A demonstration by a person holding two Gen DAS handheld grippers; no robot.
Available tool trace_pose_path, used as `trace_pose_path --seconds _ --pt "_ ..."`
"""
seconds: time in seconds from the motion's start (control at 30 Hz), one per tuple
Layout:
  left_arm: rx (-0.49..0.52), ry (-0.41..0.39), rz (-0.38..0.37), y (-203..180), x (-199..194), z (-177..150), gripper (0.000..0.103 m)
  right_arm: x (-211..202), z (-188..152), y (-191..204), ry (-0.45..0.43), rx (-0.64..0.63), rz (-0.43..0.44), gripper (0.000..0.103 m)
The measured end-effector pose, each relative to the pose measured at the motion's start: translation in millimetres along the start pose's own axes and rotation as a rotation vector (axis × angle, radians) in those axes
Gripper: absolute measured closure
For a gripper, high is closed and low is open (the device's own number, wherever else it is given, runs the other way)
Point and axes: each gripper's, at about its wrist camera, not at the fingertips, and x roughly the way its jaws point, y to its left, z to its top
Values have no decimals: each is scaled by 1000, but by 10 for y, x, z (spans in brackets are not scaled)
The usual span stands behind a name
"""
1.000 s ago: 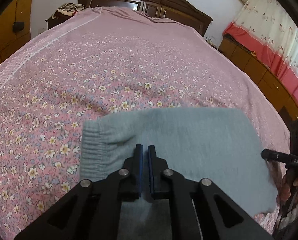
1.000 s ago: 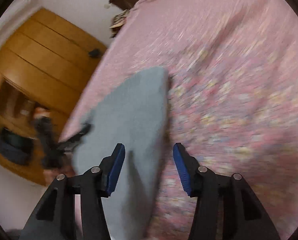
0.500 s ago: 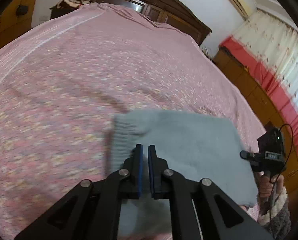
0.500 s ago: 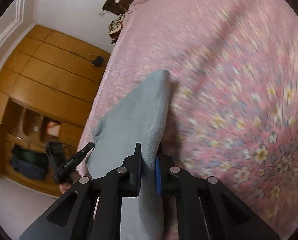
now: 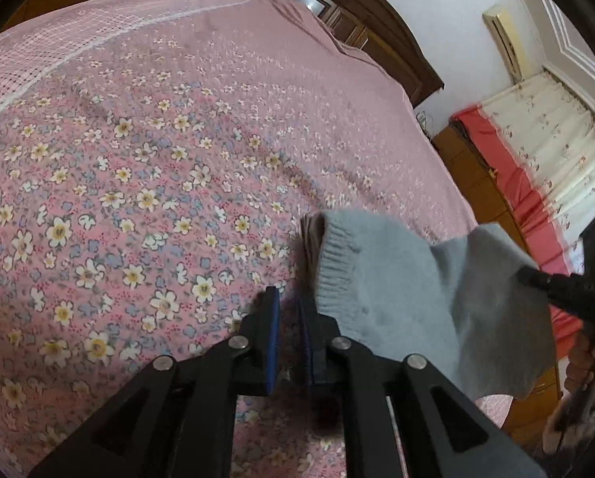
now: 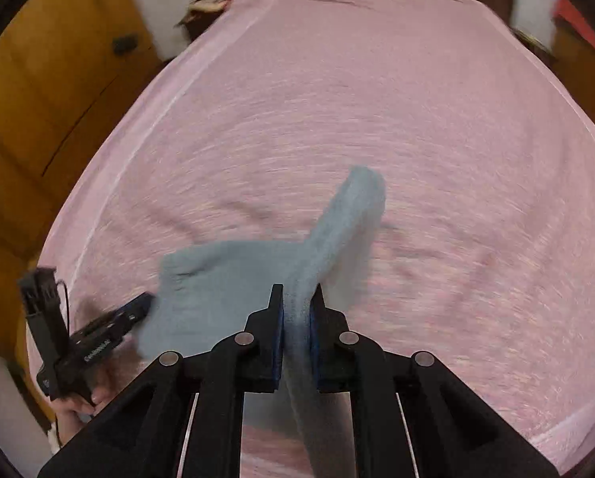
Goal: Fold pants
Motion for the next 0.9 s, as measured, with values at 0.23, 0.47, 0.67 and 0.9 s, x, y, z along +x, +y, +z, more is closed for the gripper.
trace_pose_path --seconds 0.23,0.47,0.67,0.9 --pt "-22 -59 11 323 -648 -36 94 587 -48 951 99 -142 -73 91" --pt "-135 -91 62 967 -1091 -50 94 896 -85 1202 114 -86 -131 91" --pt "-178 -118 69 1176 -1276 -90 94 1107 -158 1477 82 -183 -183 73" --pt "-158 -115 71 1198 -1356 -186 94 514 -374 1518 -68 -283 149 64"
